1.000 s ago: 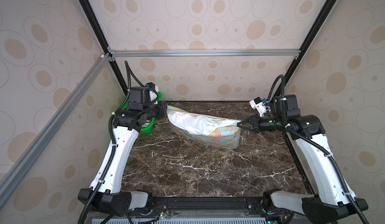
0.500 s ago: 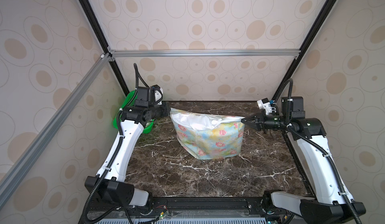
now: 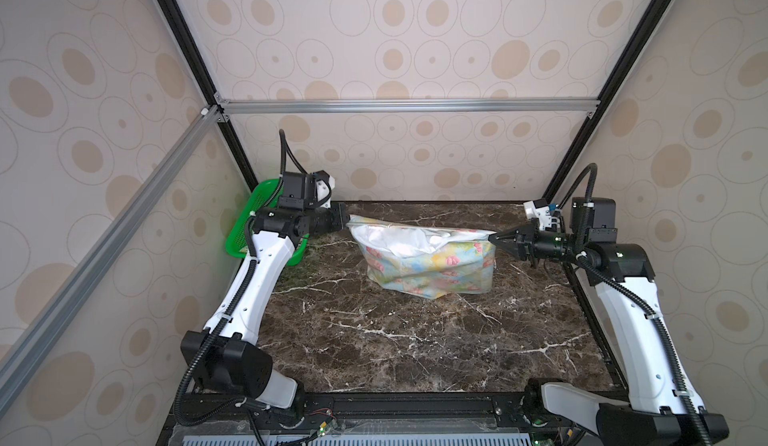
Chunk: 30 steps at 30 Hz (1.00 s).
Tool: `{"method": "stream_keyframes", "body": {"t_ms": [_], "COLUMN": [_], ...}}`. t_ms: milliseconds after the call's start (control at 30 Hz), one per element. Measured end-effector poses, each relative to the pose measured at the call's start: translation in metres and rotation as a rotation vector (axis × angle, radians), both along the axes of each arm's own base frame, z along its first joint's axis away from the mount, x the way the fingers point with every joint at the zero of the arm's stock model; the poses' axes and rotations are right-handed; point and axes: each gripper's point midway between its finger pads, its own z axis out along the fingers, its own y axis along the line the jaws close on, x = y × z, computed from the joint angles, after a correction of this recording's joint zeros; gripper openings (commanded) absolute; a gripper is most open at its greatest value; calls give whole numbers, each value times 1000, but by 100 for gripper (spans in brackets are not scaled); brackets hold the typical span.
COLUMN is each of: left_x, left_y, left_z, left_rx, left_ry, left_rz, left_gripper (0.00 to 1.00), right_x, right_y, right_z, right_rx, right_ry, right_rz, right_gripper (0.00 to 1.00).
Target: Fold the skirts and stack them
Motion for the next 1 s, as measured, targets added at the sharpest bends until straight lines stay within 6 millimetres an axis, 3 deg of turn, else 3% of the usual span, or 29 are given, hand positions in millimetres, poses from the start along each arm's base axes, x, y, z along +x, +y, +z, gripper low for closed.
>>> {"method": "stream_keyframes", "body": {"t_ms": [67,233,333,667,767,800,900,1000], "left_x": [-20,-53,-57,-47,-46,-45,-37,-28], "left_y": [-4,-7,-12,-47,-57,-59,-62,-60], "left_z": [-23,-69,-94,-186,-216,-225,-244,-251], "left_rx": [-38,-94,-118,-90,-69,-60,-35,-12], "left_ry": [51,147,211,436,505,525,554,548], "left_rz": [-20,-37,-49,-127,-145,-149,-146,-133], "left_gripper": [0,0,0,0,17,33,61,66], "right_x": [-15,-42,-47,-44,-40,-37,-26,-17], "right_y": [-2,-10,-16,-36,-42,-44,-51,-55], "right_z": [-17,-89,-129,-224,-253,-261,-277,-287], "right_rx": [-14,-52,-78,-152,-182,-195,-232,-257], "right_ry": [27,197,301,517,596,616,639,658], "right_rz": [-8,-59,-106,-254,-287,-298,-327,-339], "right_gripper": [0,0,0,0,0,0,0,0]}}
